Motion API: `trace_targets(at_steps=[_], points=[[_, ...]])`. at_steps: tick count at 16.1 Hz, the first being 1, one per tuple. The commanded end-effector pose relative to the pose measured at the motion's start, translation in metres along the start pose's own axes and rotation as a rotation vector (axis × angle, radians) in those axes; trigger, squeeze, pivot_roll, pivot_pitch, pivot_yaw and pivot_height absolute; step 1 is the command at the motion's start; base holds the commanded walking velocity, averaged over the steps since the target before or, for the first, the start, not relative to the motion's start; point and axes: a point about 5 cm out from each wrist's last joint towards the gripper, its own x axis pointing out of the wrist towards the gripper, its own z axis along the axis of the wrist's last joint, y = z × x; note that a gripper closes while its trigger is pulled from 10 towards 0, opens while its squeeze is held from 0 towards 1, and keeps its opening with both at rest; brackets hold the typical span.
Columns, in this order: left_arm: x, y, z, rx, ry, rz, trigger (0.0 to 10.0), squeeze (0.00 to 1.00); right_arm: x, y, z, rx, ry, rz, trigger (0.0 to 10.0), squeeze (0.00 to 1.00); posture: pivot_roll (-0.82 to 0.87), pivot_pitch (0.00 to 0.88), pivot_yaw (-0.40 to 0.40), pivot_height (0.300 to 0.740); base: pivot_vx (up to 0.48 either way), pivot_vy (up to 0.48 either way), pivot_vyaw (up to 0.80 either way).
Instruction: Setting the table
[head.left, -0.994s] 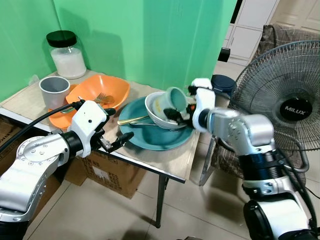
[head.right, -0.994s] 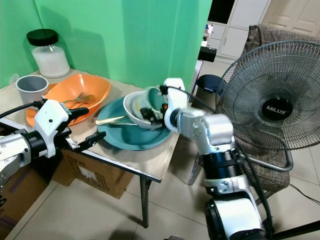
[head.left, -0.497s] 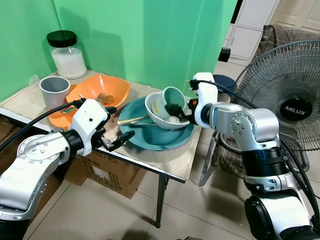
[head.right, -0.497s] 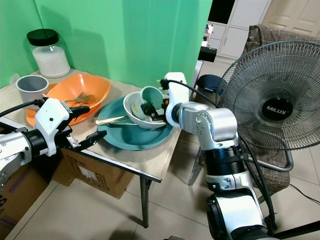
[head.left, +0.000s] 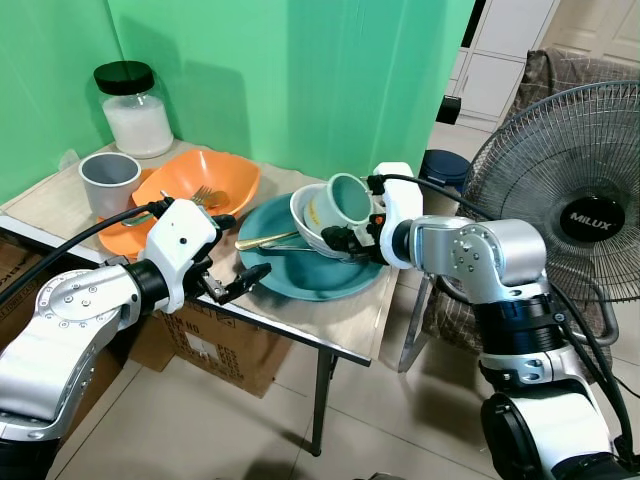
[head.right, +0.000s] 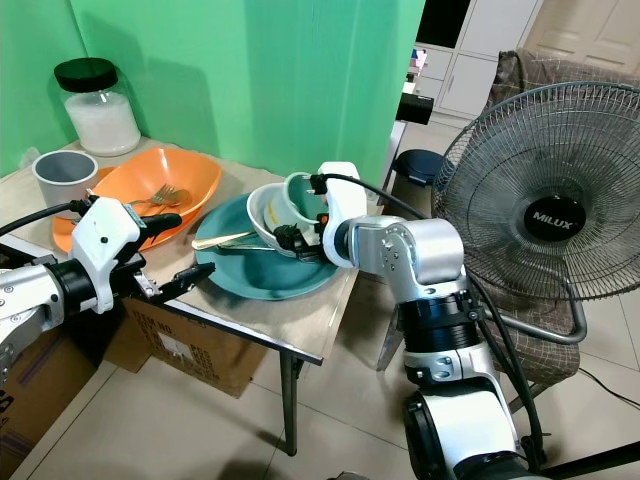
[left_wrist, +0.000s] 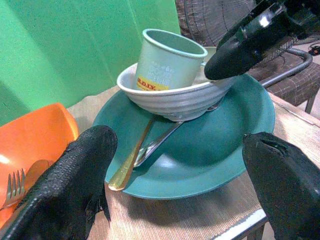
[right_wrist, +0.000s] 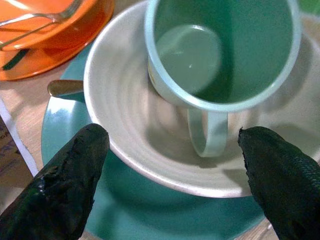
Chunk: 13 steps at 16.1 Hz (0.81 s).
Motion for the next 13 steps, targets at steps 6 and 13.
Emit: trace_targets(at_steps=[6,13], points=[[0.001,-0.001,0.004,0.021,-0.01,-0.018,10.0,0.0,0.012,-0.004,0.007,0.071,-0.033,-0.013,10.0,0.0,-0.01,0.0,-0.05,0.74,0.0,0.0,0.0],[0.003,-0.001,0.005,0.021,-0.015,-0.016,10.0,0.0,0.02,-0.012,0.0,0.133,-0.008,-0.018,0.0,0.0,-0.01,0.0,-0.048,0.74,0.0,0.0,0.0]])
